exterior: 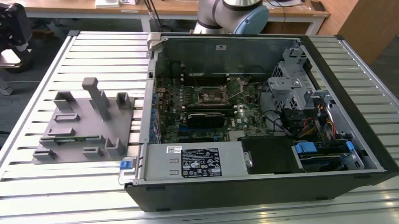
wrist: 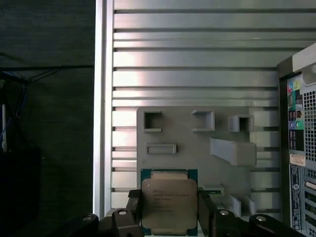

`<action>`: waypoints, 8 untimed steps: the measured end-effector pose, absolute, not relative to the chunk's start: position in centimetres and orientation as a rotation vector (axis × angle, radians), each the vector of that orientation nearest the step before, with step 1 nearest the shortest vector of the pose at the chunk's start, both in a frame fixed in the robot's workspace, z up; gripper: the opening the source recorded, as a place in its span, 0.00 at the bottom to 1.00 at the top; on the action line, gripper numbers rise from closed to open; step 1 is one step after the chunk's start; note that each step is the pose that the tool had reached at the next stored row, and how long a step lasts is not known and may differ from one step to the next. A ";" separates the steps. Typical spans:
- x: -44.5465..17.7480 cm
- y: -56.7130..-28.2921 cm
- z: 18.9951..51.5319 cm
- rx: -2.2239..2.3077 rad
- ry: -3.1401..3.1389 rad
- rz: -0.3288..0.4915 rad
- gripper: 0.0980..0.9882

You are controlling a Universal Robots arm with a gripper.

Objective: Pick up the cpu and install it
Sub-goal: 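Pick up the cpu and move it towards the insertion slot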

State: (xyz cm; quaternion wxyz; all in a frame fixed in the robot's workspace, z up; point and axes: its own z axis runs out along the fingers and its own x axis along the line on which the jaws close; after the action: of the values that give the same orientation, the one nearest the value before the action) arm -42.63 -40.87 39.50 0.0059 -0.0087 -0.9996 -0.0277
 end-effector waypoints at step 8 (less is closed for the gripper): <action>-39.6 -40.8 39.5 -0.027 -3.128 -0.087 0.50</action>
State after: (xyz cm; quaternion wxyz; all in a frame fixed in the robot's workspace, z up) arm -39.64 -40.79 39.48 0.0059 -0.0088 -0.9996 -0.0278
